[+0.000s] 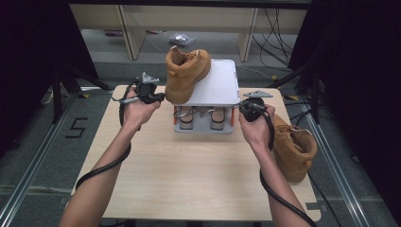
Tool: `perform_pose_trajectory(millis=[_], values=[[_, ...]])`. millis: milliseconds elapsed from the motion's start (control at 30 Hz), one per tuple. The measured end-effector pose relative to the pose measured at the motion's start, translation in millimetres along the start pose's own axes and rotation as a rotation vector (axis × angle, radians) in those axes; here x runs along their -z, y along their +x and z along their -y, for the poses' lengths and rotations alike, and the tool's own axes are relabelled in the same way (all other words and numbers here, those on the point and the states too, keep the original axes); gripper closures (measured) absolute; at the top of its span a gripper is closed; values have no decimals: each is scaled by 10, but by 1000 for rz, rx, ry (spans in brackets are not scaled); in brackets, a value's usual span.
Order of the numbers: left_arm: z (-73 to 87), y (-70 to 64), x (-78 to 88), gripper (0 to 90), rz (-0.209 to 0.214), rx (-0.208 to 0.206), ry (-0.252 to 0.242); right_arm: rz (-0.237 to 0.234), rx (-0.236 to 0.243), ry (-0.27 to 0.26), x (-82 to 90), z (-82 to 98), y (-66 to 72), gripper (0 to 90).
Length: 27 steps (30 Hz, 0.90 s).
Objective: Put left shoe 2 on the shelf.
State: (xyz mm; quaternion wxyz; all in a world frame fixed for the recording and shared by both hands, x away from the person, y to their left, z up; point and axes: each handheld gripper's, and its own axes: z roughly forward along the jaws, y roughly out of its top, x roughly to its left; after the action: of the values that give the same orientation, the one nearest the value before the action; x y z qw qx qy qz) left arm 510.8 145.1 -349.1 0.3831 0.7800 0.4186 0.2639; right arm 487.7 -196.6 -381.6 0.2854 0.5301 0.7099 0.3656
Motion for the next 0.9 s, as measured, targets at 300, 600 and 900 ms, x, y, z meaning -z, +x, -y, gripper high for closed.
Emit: perform_pose_trajectory(millis=[300,600,900], values=[[-58,-175,-45,900,31,-12,11,15,15,15,20,-21,39,900],[-98,-250,-70,900,31,-24,26,7,25,-2,4,-14,26,900],[-68,-246,-79,878,34,10,-4,4,32,7,20,-17,24,900]])
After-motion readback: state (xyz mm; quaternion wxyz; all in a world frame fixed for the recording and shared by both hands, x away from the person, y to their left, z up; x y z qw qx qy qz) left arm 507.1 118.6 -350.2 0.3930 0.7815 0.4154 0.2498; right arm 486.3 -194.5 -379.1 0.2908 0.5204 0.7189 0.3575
